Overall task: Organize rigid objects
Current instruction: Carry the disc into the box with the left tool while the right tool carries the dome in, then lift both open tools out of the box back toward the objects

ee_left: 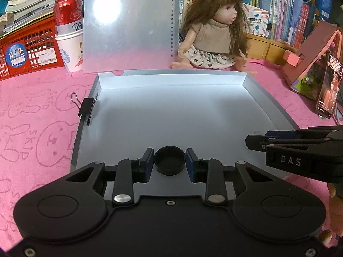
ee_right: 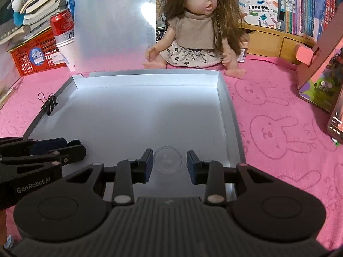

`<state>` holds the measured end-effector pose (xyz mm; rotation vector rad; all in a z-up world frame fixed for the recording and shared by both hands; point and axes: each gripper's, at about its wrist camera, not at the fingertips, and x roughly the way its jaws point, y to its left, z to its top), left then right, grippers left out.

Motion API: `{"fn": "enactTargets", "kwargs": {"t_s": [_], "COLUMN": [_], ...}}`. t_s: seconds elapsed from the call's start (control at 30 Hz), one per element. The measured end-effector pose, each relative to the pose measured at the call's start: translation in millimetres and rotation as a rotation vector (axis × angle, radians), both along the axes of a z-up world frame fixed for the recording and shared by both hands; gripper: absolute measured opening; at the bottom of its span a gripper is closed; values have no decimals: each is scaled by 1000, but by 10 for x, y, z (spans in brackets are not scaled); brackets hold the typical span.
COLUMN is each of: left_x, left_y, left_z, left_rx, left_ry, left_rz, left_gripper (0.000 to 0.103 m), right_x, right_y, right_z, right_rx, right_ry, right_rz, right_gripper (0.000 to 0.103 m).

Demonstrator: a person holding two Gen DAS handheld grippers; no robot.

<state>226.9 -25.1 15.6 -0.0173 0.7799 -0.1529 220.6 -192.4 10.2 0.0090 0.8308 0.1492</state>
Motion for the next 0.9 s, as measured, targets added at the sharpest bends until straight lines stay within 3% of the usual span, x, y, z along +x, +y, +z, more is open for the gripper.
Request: {"fn": "enactTargets", "kwargs": {"t_s": [0.23,0.33,0.37,0.43,0.5,0.9], "left_x": [-8,-20,-25,-53,-77,-408], "left_y": [-19,-22,-19,-9,1,101], "left_z": [-11,-6,-1,18,50,324], "left_rx": [9,6,1,-9,-11,-56], "left_ry": [-9,-12,-13,-22,-35,-120], "left_rz": [-2,1,-1,-6,-5,-24], "left_gripper": [31,31,31,33,44,72], "right_x": [5,-1,-6,-22,-45,-377], "right_y": [13,-1,-7,-21,-37,-182], "right_z": [-14,-5,-1,13,39,310], "right_rx": [-10,6,10,21,27,46], "right_ry": [3,-4,-7,-15,-26,-136], "right_rz": [4,6,3,4,1,37], "right_gripper": [39,45,55,58,63,86]}}
